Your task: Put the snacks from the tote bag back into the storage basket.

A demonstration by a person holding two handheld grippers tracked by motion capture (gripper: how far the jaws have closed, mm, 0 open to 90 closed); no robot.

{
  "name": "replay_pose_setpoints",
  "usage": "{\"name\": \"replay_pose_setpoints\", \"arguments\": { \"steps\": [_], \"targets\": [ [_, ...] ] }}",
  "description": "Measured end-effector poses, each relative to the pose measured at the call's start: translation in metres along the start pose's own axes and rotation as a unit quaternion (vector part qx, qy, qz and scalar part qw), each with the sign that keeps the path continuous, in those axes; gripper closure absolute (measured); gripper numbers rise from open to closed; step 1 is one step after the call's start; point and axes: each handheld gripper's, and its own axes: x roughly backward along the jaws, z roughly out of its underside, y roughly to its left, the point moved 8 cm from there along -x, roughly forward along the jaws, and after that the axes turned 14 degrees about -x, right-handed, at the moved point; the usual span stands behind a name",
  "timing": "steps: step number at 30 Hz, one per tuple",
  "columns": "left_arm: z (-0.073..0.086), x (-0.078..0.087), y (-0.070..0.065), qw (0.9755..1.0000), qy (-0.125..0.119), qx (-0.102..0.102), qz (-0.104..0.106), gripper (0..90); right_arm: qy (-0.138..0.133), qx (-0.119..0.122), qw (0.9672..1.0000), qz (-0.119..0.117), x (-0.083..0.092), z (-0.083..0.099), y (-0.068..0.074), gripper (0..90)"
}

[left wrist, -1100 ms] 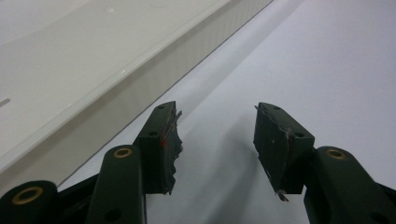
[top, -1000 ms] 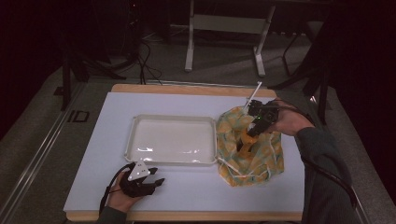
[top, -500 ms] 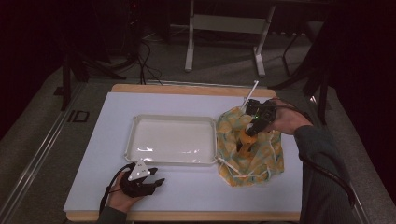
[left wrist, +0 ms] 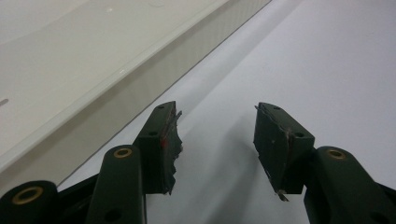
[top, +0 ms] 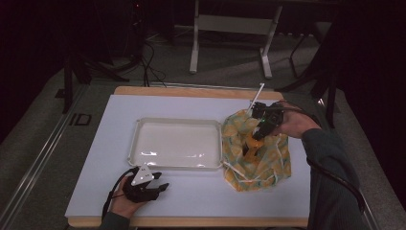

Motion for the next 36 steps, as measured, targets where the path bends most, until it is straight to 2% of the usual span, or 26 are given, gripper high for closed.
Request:
{"name": "replay_pose_setpoints", "arguments": {
  "steps": [11, 15, 25, 30, 34, 36],
  "targets": [
    [0.0, -0.0001, 0.0, 1.0, 0.0, 0.0, 0.0, 49.6, -0.001, 0.004, 1.0, 0.0, 0.0001, 0.0008, -0.0002, 58.6],
    [0.0, -0.0003, 0.0, 1.0, 0.0, 0.001, 0.001, 49.6, -0.009, 0.017, 0.9998, 0.002, 0.0001, -0.0009, 0.0024, 58.7],
    [-0.0001, -0.0002, -0.0001, 1.0, 0.0, 0.0, 0.001, 49.5, 0.002, 0.042, 0.9991, 0.009, 0.001, 0.0007, 0.0047, 58.5],
    [-0.0001, -0.0004, -0.0002, 1.0, 0.0, 0.0, 0.001, 49.5, 0.002, 0.011, 0.9998, 0.018, 0.0003, -0.0012, 0.0015, 55.8],
    [-0.0001, -0.0005, -0.0003, 1.0, 0.0, 0.0, 0.001, 49.5, -0.005, -0.023, 0.9996, 0.013, 0.0025, -0.0058, 0.0019, 48.0],
    [-0.0002, -0.0005, -0.0003, 1.0, 0.0, 0.0, 0.001, 49.5, -0.006, -0.039, 0.9991, 0.013, 0.0043, -0.0082, 0.0025, 48.1]
  ]
}}
